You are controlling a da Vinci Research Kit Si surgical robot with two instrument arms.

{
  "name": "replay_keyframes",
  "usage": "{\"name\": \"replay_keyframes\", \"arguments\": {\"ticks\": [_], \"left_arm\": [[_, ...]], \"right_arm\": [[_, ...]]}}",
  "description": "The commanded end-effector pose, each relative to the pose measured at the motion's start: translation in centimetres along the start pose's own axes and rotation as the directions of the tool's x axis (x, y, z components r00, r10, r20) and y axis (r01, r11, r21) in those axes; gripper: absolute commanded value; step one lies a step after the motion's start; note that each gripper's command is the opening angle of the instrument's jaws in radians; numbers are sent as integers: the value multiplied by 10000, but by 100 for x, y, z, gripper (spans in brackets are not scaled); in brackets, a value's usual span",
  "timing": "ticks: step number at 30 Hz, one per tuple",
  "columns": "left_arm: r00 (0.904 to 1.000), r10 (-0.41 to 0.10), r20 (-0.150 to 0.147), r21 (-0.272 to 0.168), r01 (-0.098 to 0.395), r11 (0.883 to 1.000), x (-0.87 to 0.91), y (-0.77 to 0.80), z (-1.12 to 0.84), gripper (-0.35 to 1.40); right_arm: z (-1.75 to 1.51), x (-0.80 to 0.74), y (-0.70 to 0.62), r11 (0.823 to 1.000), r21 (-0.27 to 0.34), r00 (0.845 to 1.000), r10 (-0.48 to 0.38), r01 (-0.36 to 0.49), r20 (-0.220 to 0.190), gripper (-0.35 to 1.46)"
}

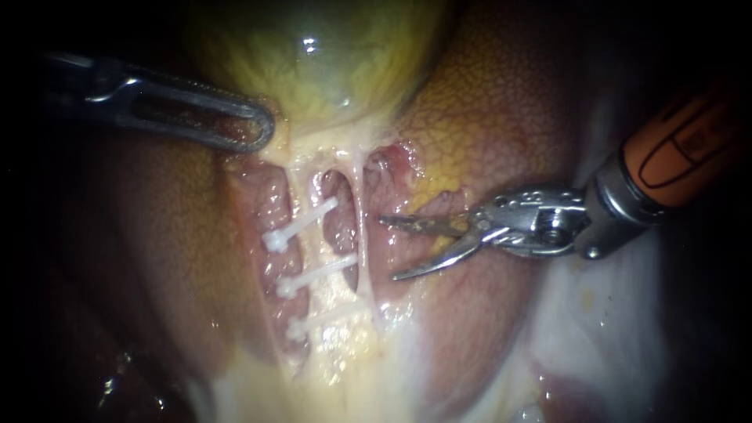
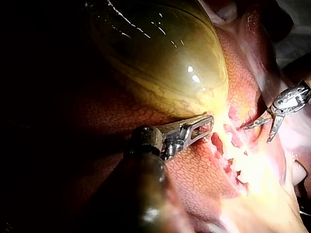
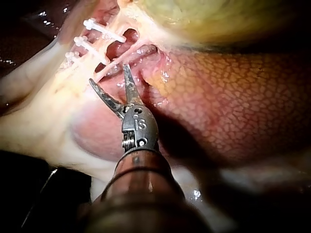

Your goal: Go to the cutting position left tube

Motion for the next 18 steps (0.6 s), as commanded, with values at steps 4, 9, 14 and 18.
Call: {"name": "replay_keyframes", "arguments": {"ticks": [4,9,14,18], "left_arm": [[10000,1,0,0,-1,10000,0,0,0,-35],[10000,0,0,0,0,10000,0,0,0,-35],[10000,0,0,0,0,10000,0,0,0,-35],[10000,1,-1,1,-1,10000,0,0,0,-35]], "right_arm": [[5,7,-3,9999,92,10000,-45,45,5,124],[15,9,1,9998,151,9999,-142,142,24,124],[23,12,5,9992,328,9997,-243,241,65,124],[31,12,8,9992,304,9996,-266,264,70,124]]}}
